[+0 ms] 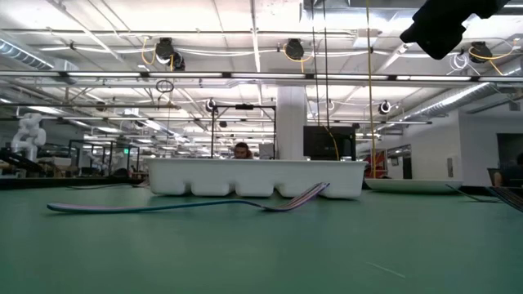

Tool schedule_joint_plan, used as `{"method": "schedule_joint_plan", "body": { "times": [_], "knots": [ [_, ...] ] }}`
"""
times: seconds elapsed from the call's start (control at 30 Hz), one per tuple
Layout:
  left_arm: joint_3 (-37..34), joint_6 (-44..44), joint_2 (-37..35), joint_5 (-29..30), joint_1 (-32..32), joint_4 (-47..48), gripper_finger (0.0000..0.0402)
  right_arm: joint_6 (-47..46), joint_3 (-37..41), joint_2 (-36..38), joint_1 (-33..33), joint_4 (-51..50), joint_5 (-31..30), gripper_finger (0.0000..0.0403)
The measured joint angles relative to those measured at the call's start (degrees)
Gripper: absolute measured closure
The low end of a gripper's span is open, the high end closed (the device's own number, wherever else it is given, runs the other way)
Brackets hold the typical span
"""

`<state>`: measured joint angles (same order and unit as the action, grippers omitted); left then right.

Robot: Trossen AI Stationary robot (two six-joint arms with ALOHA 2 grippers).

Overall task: Sort silverware
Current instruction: Put the blue spoon into the silverware tray

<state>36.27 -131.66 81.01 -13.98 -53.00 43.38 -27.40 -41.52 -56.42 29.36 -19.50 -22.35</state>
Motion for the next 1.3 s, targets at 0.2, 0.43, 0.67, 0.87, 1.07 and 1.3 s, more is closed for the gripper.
{"method": "schedule_joint_plan", "body": {
  "times": [0.2,0.43,0.67,0.87,1.07,1.3],
  "knots": [
    [-0.4,-1.1,-2.3,0.5,1.4,2.4,0.0390,0.3,0.0,0.0,0.0,0.1,0.0,0.0277],
    [1.2,-1.0,-8.7,2.5,3.9,8.5,0.0391,1.7,0.0,0.0,0.0,1.7,0.0,0.0277],
    [5.7,2.7,-15.1,14.1,7.1,11.8,0.0391,2.8,0.0,0.0,0.0,1.7,0.0,0.0277],
    [11.9,14.2,-16.3,26.3,12.2,11.3,0.0391,2.8,0.0,0.0,0.0,1.7,0.0,0.0277],
    [18.5,35.9,-15.0,35.1,19.8,5.2,0.0391,2.8,0.0,0.0,0.0,1.7,0.0,0.0277],
    [24.5,66.3,-10.5,34.7,30.4,-4.0,0.0391,3.0,0.0,0.0,0.0,2.1,0.0,0.0277]
  ]
}}
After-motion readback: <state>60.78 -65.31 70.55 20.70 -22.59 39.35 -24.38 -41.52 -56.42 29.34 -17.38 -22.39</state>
